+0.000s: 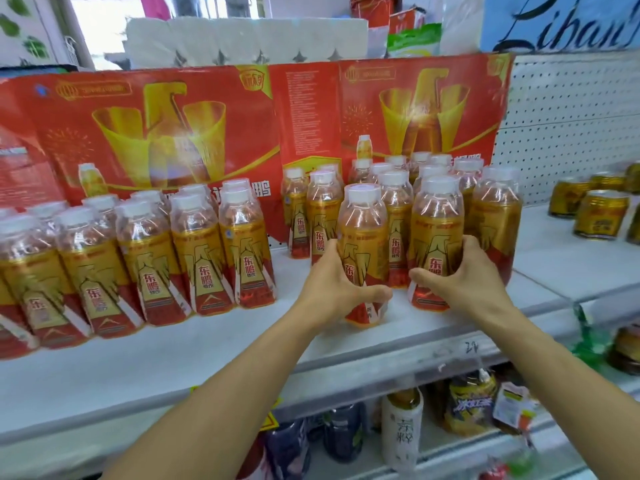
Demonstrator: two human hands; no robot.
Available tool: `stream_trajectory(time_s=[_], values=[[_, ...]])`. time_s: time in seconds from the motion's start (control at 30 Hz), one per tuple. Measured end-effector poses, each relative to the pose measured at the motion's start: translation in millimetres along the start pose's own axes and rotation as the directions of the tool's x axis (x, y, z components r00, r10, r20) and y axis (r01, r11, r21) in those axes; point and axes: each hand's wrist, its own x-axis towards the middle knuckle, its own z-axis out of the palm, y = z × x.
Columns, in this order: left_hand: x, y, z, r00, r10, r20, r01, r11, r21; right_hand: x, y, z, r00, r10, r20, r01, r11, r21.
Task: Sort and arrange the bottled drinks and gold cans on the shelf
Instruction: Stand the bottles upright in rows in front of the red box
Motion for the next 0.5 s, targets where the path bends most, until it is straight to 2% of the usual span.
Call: stream_trajectory(time_s=[0.2, 0.5], values=[[-17.7, -7.7, -28.3, 0.999, 0.011, -0.032, -0.009, 0.997, 0.076, -22.7, -15.5, 11.2, 0.992, -0.080, 0.094, 0.073, 0.994, 0.078], [-61.7, -36.9, -117.1, 0.983, -0.014, -0.183, 0.042, 0.988, 0.147, -59.6, -80.4, 77.0, 0.949, -0.205, 0.242, 0.166, 0.971, 0.169]])
